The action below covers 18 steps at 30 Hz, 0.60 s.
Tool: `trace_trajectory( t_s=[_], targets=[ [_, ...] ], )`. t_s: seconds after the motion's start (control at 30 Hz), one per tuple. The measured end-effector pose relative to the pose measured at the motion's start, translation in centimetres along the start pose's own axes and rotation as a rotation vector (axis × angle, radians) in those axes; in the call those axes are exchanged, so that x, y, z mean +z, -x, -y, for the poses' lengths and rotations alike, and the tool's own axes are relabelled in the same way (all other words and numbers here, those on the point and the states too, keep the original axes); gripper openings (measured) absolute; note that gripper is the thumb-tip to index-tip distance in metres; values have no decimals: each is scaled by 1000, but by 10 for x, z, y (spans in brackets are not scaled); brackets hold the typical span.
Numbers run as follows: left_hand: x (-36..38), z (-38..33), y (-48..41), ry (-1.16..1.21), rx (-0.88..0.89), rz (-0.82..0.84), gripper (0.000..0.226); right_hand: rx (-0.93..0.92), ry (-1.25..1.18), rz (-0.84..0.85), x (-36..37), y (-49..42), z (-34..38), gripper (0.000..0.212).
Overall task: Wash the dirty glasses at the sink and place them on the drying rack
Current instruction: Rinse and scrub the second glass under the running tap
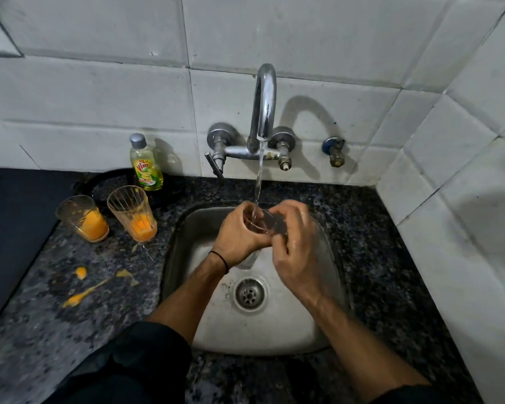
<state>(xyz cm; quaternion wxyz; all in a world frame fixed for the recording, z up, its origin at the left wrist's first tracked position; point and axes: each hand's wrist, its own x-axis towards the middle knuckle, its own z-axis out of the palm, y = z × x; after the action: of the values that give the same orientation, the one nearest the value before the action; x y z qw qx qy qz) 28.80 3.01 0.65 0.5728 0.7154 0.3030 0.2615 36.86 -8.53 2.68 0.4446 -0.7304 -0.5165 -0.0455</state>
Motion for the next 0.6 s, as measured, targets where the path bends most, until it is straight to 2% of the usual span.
trace_trajectory(
  t_s=[0.07, 0.17, 0.27, 0.37, 0.43, 0.5, 0.53, 0.6],
  targets=[
    [-6, 2, -3, -57, 76, 80, 53, -117, 73, 357, -9, -7, 0, 38],
    [-18, 4, -7, -170, 127, 275, 55, -152, 140, 846, -14, -25, -12, 27],
    [-24, -5, -8, -372, 188, 470, 57, -312, 418, 1109, -14, -41, -15, 14],
    [-27, -13, -8, -405, 206, 553, 61, -406, 447, 1122, -8, -46, -15, 10],
    [-35, -14, -8, -279, 189, 582, 67, -457, 424, 1032, -3, -48, -16, 9],
    [-46, -10, -10, -150, 133, 613, 72, -539, 499, 950, 2, -53, -19, 11],
    [-52, -6, -11, -80, 81, 592, 70, -547, 538, 939, 4, -55, -19, 13],
    [-62, 2, -15, 104, -60, 418, 54, -510, 587, 944, 5, -61, -15, 15]
  ],
)
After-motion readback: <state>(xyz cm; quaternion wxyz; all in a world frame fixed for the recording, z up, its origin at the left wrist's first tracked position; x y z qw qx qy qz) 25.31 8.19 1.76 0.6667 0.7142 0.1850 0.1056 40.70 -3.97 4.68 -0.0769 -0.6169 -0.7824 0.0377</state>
